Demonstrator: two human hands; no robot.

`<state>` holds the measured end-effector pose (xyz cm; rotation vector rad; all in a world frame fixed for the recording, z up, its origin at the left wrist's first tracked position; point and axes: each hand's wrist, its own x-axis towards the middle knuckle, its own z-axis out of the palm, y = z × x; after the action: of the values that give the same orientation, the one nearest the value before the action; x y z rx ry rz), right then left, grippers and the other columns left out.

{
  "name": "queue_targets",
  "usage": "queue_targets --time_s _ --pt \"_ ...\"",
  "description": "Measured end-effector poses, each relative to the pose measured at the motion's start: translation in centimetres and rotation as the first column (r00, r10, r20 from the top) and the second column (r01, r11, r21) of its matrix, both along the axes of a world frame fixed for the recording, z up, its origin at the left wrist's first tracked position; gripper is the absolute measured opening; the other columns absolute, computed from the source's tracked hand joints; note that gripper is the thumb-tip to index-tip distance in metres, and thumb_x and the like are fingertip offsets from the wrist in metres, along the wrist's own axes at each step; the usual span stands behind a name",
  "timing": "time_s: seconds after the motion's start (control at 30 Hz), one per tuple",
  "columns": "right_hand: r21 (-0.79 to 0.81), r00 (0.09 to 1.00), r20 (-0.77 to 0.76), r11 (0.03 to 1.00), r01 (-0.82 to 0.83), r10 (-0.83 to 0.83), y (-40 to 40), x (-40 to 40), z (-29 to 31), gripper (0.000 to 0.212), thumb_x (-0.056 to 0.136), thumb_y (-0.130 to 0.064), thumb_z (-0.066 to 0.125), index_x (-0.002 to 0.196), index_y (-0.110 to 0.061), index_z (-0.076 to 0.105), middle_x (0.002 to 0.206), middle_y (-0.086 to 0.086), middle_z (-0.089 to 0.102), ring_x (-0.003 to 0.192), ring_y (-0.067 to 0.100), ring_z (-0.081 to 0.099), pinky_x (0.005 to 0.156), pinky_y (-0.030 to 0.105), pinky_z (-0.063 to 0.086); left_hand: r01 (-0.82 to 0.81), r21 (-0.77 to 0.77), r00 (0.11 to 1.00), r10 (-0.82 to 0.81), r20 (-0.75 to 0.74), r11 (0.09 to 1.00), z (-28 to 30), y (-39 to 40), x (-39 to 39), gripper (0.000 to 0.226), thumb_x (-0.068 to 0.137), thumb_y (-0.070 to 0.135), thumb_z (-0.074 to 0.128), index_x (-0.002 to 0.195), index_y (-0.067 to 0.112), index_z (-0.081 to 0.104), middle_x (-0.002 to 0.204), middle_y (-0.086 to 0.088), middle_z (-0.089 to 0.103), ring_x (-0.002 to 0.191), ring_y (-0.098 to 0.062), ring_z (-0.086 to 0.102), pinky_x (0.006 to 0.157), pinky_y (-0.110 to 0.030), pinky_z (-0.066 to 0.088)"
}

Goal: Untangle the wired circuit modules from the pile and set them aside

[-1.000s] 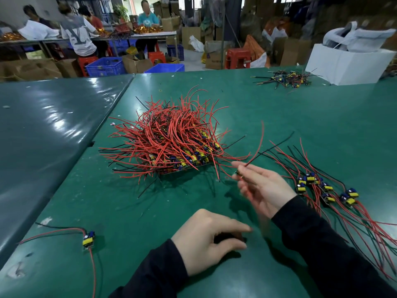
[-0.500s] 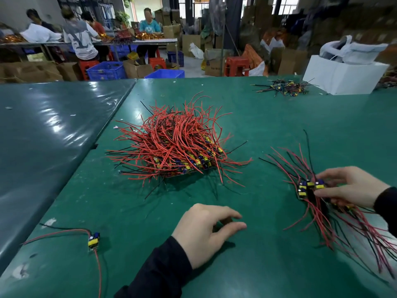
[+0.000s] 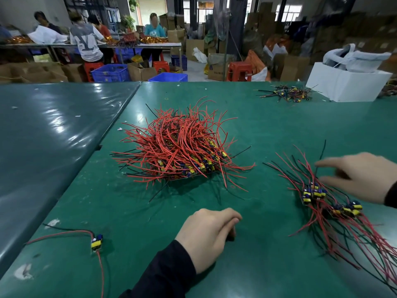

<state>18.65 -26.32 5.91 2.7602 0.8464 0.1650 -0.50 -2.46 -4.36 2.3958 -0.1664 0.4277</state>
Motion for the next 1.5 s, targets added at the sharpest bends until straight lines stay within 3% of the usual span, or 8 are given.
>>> queue_targets --time_s 0.17,0.3,0.53,0.9,1.0,1.2,1.3,1.5 --pt "0.527 0.932 -0.168 0.828 -0.191 0.322 6.2 -2.7 1.7 0.012 0.085 -0.034 0.062 0.076 -0.030 0.068 0.065 -0.010 0.068 0.065 0.008 0.063 0.069 0.026 0.048 -0.015 -0.089 0.999 0.019 0.047 0.996 0.1 0.5 0.1 0.067 0.066 -0.008 0.029 0.121 0.016 0.059 0.095 -0.002 0.065 0.089 -0.015 0.060 0.084 -0.029 0.049" --pt "0.749 0.822 -0.417 0.659 0.069 0.388 12.3 -2.3 -0.9 0.038 0.083 0.016 0.046 0.100 -0.013 0.064 0.095 0.009 0.070 0.082 0.023 0.070 0.078 0.032 0.053 -0.127 -0.027 0.984 0.129 0.124 0.992 -0.1 1.1 0.4 0.059 0.070 -0.005 0.037 0.119 0.019 0.060 0.101 0.004 0.064 0.097 -0.013 0.059 0.086 -0.029 0.047" --pt "0.596 0.503 -0.801 0.357 0.719 0.325 19.0 -0.5 -5.5 0.046 0.090 -0.026 0.062 0.120 0.008 0.054 0.072 0.007 0.053 0.039 0.012 0.054 0.041 0.016 0.043 -0.517 -0.243 0.832 0.549 0.085 0.821 -0.9 3.5 1.3 0.028 0.079 0.001 0.062 0.102 0.016 0.065 0.099 0.005 0.063 0.096 -0.014 0.059 0.086 -0.033 0.048" --pt "0.500 0.938 -0.344 0.854 0.145 0.042 19.2 -1.3 -2.1 0.057 0.088 -0.060 0.050 0.056 -0.013 0.051 0.060 0.005 0.045 0.075 0.030 0.048 0.068 0.033 0.035 -0.598 -0.531 0.776 0.600 -0.194 0.601 -0.5 4.8 1.9 0.022 0.081 0.002 0.064 0.096 0.017 0.060 0.090 -0.005 0.068 0.074 -0.008 0.062 0.064 -0.008 0.042" --pt "0.485 0.996 -0.086 0.875 0.016 0.030 19.7 -1.9 -0.7 0.055 0.084 -0.067 0.047 0.072 -0.016 0.066 0.091 0.009 0.050 0.098 0.029 0.047 0.087 0.040 0.033 -0.515 -0.714 0.809 0.545 -0.222 0.473 -0.4 5.0 2.0 0.028 0.082 -0.002 0.063 0.090 0.024 0.056 0.095 -0.003 0.067 0.076 -0.014 0.062 0.075 -0.028 0.047" --pt "0.845 0.865 -0.386 0.498 0.192 0.321 21.4 -2.2 0.6 0.032 0.077 -0.034 0.073 0.069 -0.006 0.059 0.061 0.010 0.057 0.053 0.021 0.062 0.061 0.030 0.051 -0.412 -0.834 0.824 0.540 -0.169 0.367 -0.2 5.1 2.0 0.019 0.084 -0.004 0.062 0.085 0.014 0.057 0.093 -0.004 0.068 0.078 -0.022 0.064 0.060 -0.029 0.049" --pt "0.819 0.755 -0.559 0.371 0.437 0.343 21.4 -2.2 -0.4 0.017 0.081 -0.019 0.067 0.080 -0.005 0.057 0.070 0.015 0.059 0.060 0.025 0.066 0.070 0.042 0.056 -0.377 -0.832 0.849 0.512 -0.135 0.406 -0.1 5.1 1.9 0.020 0.084 -0.004 0.060 0.089 0.015 0.059 0.096 0.000 0.069 0.079 -0.017 0.065 0.062 -0.028 0.050" --pt "0.532 0.517 -0.596 -0.181 0.827 0.614 21.4 -3.3 -1.7 0.018 0.079 0.005 0.064 0.074 -0.005 0.051 0.067 0.010 0.054 0.032 0.011 0.053 0.034 0.014 0.037 -0.426 -0.772 0.855 0.490 -0.172 0.471 -0.4 5.0 2.0 0.019 0.074 0.010 0.063 0.090 0.021 0.060 0.078 0.011 0.070 0.072 -0.019 0.061 0.067 -0.036 0.048"
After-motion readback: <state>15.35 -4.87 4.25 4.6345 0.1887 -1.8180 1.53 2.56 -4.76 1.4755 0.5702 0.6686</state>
